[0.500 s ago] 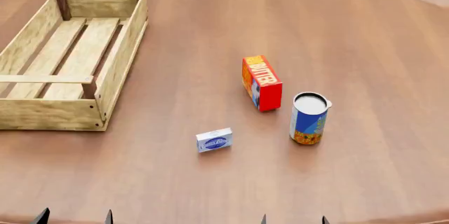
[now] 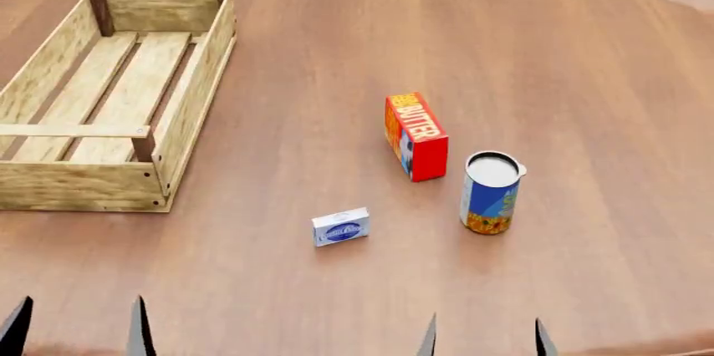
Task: Pick up the cream cheese and put it in the tray.
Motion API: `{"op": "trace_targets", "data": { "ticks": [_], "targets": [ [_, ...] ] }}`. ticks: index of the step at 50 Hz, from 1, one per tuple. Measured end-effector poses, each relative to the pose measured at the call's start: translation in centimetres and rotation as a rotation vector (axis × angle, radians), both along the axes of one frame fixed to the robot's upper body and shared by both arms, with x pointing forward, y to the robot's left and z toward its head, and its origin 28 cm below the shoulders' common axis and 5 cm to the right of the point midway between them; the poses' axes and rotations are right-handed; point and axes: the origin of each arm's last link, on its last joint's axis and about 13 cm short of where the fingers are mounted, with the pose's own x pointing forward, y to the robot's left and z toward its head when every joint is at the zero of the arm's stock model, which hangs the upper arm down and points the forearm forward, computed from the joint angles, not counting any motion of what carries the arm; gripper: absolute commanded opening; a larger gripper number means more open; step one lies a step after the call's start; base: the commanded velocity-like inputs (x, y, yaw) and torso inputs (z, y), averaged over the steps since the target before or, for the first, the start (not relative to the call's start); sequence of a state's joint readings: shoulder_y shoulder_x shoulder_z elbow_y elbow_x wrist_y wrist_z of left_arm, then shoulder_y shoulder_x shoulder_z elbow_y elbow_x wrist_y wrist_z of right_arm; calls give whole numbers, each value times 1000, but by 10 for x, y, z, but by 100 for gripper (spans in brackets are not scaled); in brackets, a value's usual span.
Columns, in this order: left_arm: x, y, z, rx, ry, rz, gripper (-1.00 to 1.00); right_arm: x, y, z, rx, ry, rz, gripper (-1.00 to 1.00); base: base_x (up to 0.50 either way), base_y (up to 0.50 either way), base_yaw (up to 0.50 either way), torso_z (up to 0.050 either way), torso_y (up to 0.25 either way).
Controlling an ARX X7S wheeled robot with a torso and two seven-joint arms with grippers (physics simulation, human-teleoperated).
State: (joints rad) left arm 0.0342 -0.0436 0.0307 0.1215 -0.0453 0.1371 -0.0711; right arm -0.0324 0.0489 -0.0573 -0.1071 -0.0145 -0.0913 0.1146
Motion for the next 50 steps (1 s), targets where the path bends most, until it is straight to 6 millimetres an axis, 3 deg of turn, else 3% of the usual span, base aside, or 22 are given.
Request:
{"op": "trace_targets", "data": {
  "ticks": [18,36,50],
  "targets": [
    [-19,4,37,-45,-365,47,100,-14,1,18,-28,-268,-48,100,0,0,0,0,0],
    [-29,3,40,-52,-473,37,100,-23,1,16,-39,-390,-58,100,10,42,0,0,0],
    [-31,2,38,-56,-486,40,100,-24,1,11,-41,-400,-64,100,102,314,0,0,0]
  ]
}}
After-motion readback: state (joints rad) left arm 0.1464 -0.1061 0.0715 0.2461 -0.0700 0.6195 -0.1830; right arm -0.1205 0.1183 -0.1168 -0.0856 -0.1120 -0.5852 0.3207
